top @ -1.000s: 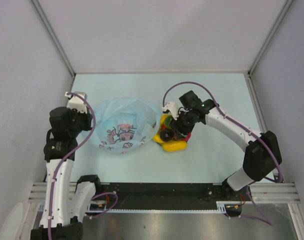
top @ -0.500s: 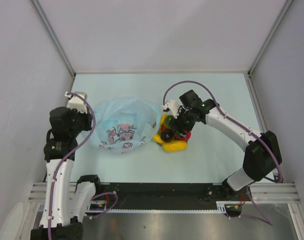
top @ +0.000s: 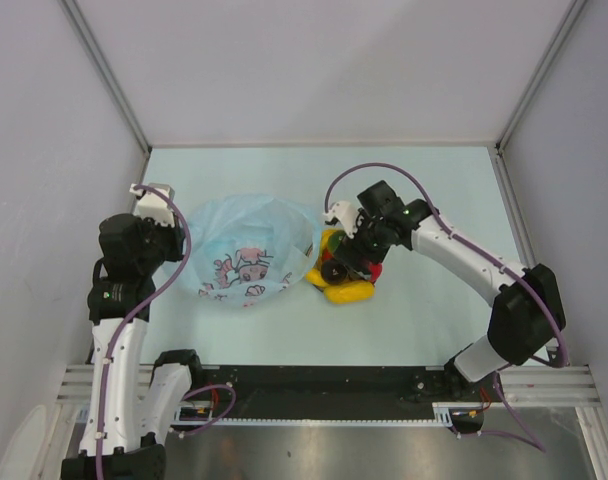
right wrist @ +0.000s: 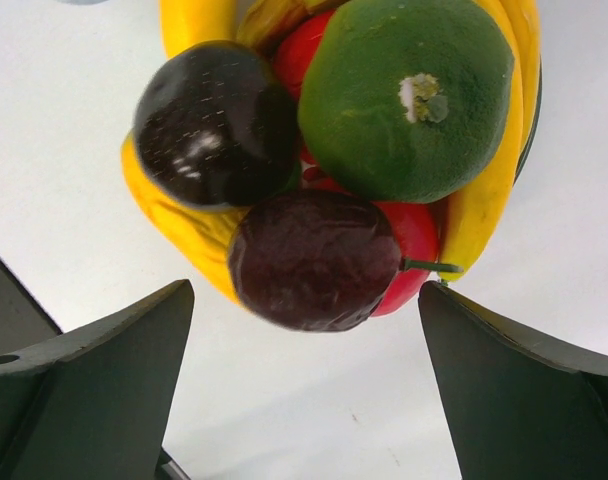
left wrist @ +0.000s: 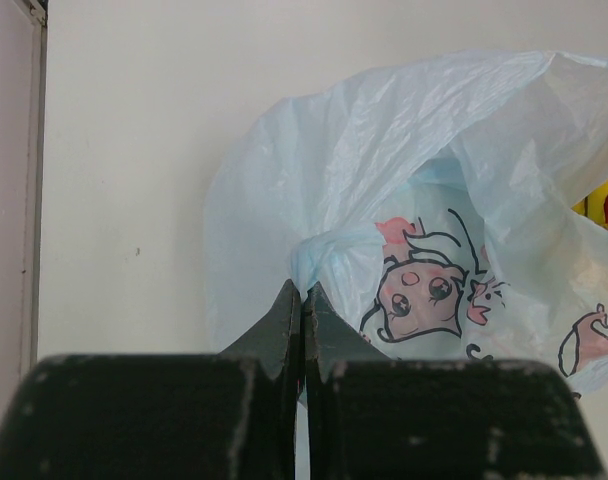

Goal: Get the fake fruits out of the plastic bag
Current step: Place the fake fruit on the plate, then reset both arms

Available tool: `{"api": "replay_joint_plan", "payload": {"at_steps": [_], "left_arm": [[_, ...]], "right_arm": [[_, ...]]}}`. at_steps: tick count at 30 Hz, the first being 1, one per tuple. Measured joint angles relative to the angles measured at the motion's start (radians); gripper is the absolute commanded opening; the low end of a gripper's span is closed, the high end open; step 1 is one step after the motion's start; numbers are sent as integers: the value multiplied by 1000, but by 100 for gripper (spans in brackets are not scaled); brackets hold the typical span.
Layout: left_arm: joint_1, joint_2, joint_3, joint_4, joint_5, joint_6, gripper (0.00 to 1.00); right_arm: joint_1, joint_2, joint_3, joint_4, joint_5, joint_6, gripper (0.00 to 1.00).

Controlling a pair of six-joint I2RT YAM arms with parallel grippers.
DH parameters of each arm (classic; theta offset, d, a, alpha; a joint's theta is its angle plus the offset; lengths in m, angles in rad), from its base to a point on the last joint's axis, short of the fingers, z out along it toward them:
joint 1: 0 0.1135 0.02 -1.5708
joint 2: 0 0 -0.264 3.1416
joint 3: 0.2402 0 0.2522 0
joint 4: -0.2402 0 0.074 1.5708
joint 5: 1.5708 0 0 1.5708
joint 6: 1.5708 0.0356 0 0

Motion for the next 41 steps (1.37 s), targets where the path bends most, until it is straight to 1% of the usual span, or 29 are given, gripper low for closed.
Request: {"api": "replay_joint_plan", "payload": {"at_steps": [8,11,12,15,17,19,22,25,26,27,29,31,34,37,38,41], "left_arm": [[0,1,0,0,16,0,0],[0,3,0,0,16,0,0],[0,6,0,0,16,0,0],[0,33,24,2,-8,0,0],[0,59,64,21,-54,9,0],[1,76,115,69,-99,26,0],[1,78,186,139,-146,46,0],[1,69,240,208,-206,63,56],[1,65,251,225,-227,71,95],[1,61,260,235,-246,77,100],[1,52,277,240,-266,77,100],[1,46,294,232,-254,74,100],[1,47,340,208,-145,49,100],[-5,60,370,193,9,10,100],[-22,70,380,193,56,-3,100],[-93,135,399,196,126,-16,100]], "right_arm": [[2,-84,0,-45,-23,-14,100],[-36,-110,5,-56,-30,8,100],[-65,-124,10,-54,-25,27,100],[-215,-156,43,-12,-3,113,100],[-346,-156,82,23,8,168,100],[-485,-129,132,44,21,218,100],[-594,-69,188,45,18,262,100],[-663,-19,196,47,7,304,100],[-673,-10,196,47,11,319,100],[-678,-7,196,47,14,328,100],[-679,-7,196,49,20,350,100],[-679,-8,196,52,27,372,100],[-675,-8,196,54,48,400,100],[-675,-9,196,61,58,417,100],[-675,-9,196,66,62,421,100],[-675,-8,196,78,61,423,100]]}}
